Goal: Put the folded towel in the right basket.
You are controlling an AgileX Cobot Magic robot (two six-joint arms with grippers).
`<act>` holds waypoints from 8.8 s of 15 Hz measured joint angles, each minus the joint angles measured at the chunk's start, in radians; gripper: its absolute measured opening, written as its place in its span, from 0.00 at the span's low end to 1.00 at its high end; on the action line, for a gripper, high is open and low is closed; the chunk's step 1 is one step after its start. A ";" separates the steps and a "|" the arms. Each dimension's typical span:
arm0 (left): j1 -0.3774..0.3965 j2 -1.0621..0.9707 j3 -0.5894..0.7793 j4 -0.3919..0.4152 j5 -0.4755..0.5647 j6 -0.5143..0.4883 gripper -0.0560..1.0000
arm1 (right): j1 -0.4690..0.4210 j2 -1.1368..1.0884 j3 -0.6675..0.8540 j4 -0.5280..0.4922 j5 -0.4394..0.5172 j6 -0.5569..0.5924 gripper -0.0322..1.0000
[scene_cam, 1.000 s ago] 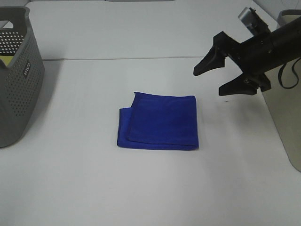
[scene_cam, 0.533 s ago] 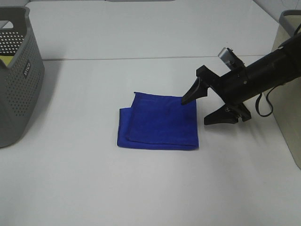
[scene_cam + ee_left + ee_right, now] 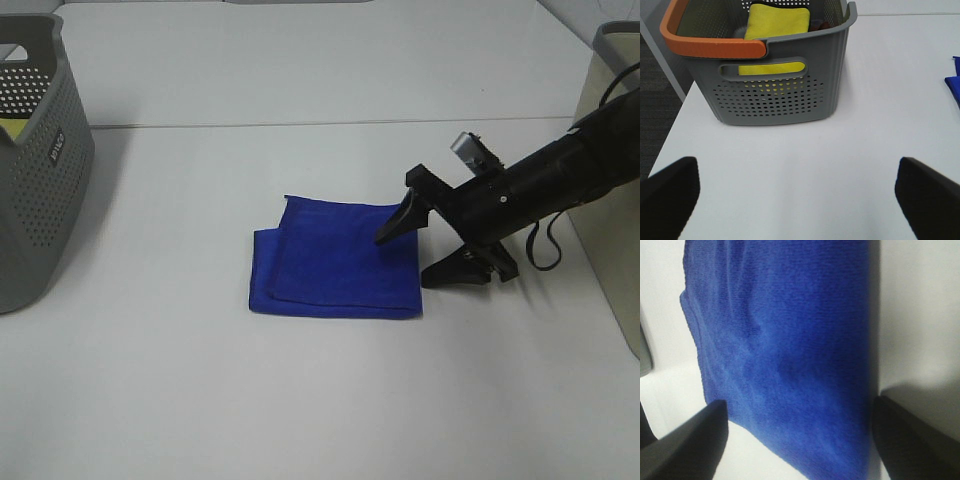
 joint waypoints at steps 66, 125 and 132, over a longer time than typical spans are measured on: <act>0.000 0.000 0.000 0.000 0.000 0.000 0.99 | -0.768 -0.537 0.203 0.045 -0.042 -0.134 0.08; 0.000 0.000 0.000 0.000 0.000 0.000 0.99 | -0.075 -2.147 0.671 -1.193 0.372 0.617 0.72; 0.000 0.000 0.000 0.000 0.000 0.000 0.99 | -0.075 -2.147 0.671 -1.193 0.372 0.617 0.72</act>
